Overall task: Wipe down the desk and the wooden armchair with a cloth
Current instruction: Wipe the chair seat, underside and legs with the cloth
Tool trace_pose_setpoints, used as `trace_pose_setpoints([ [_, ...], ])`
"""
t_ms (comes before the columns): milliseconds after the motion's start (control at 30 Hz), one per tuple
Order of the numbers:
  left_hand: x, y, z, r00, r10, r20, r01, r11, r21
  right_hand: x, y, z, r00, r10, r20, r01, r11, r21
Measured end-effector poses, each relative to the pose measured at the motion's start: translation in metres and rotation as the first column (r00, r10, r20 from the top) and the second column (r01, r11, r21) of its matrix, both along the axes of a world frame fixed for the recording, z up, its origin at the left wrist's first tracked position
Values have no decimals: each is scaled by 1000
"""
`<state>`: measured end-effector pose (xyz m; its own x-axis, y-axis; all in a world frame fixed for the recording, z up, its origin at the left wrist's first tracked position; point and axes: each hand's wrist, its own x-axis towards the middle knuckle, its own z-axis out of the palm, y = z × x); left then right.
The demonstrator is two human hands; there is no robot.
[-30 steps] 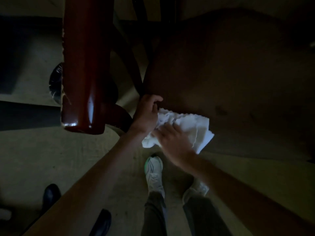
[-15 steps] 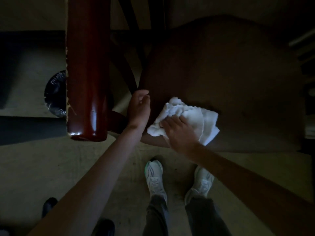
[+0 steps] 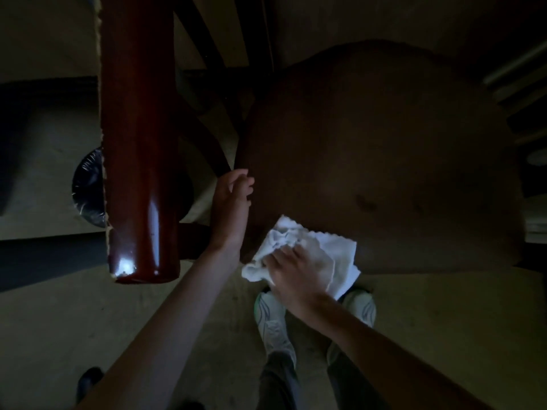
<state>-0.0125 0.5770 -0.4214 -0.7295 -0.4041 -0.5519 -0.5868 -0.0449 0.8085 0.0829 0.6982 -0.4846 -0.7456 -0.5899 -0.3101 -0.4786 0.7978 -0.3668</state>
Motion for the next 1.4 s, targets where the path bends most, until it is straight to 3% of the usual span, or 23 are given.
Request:
trace_pose_setpoints([
  [100,1,0,-7,998,-59,37,60,997,-47,-40,9,-9,999,-20,-35,21,999,40],
  [233,6,2,-14,978,-208,27,210,971,-111,-110,12,-16,933,-332,-140,344,937,69],
  [300,11,3,-11,941,-338,0,332,925,-186,-100,3,-15,916,-382,-124,392,917,69],
  [467,17,2,7,907,-420,-15,406,885,-227,-20,-3,-1,981,-184,-60,182,983,-32],
  [567,41,3,18,925,-379,8,378,919,-113,-39,7,-2,999,-12,-33,14,997,73],
  [700,111,8,5,968,-228,102,241,962,-128,-94,4,-6,986,-150,-75,159,978,133],
  [833,147,-2,-28,965,-136,226,165,979,-117,-91,-9,-6,930,-352,-105,359,931,63],
  [900,150,-10,-37,958,-155,243,197,967,-159,-52,-12,-5,950,-304,-70,308,949,63],
  [967,148,-18,-41,957,-164,239,214,956,-201,-19,-7,-1,990,-133,-56,136,990,47],
  [1067,146,-27,-40,946,-206,251,269,930,-249,-34,6,1,995,84,-51,-77,989,129],
  [1133,147,-29,-38,937,-246,248,305,923,-234,-76,6,-8,995,50,-82,-37,987,153],
  [1200,148,-28,-37,929,-272,252,332,913,-236,-111,4,-8,984,-107,-145,131,976,171],
  [1300,149,-28,-39,924,-295,244,354,901,-251,-92,-3,-7,950,-272,-155,293,948,128],
  [1400,149,-28,-40,916,-325,235,383,884,-268,-22,0,-1,984,-156,-85,166,978,126],
])
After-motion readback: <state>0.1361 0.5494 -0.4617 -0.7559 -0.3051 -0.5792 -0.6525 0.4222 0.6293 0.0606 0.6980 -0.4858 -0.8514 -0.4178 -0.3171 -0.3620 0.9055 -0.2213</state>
